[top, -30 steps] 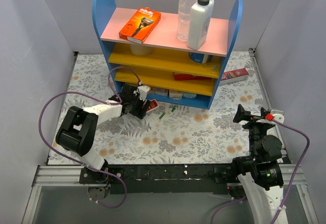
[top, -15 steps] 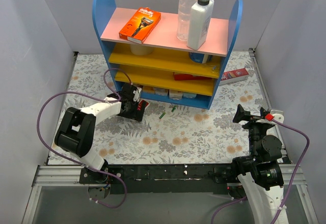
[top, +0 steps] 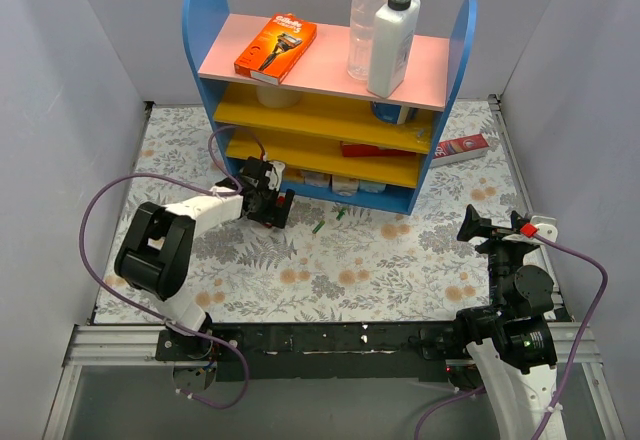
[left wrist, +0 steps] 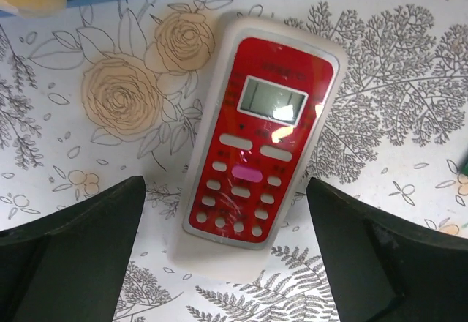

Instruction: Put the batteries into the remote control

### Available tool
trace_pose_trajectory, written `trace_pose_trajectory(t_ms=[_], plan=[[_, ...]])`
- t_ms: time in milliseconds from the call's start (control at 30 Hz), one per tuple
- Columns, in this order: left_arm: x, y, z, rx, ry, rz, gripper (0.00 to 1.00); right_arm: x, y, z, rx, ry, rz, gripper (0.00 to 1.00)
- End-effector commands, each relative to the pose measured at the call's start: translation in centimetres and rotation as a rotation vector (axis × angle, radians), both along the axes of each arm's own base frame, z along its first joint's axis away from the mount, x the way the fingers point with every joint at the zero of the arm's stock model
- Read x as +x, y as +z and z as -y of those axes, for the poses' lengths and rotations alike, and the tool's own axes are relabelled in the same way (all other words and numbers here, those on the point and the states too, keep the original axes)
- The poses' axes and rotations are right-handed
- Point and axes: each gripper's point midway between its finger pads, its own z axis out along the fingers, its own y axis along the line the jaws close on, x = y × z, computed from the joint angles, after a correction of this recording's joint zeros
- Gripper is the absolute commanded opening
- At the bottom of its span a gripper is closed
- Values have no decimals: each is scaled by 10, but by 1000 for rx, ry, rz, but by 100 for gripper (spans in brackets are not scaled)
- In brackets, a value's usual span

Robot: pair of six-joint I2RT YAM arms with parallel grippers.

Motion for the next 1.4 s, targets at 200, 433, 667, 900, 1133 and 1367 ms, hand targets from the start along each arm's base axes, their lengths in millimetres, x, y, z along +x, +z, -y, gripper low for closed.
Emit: trace_pose_trajectory(t_ms=[200, 433, 667, 900, 1133, 1367], plan=[[26, -4, 10, 10, -54, 22, 86, -40, 51, 10, 46, -2, 254, 98], [5, -5, 16, -43, -72, -28, 60, -40, 52, 9, 52, 3, 255, 98], [-5, 24, 25, -151, -28, 4, 41, -42, 61, -20, 18, 162, 292, 98], [-18, 65, 34, -322, 51, 97, 29, -47, 57, -81, -10, 505, 239, 98], [-37, 118, 56, -611, 47, 218, 25, -49, 25, -151, 14, 924, 28, 98], [-71, 154, 72, -868, -13, 276, 21, -53, -20, -192, 115, 1235, -154, 98]])
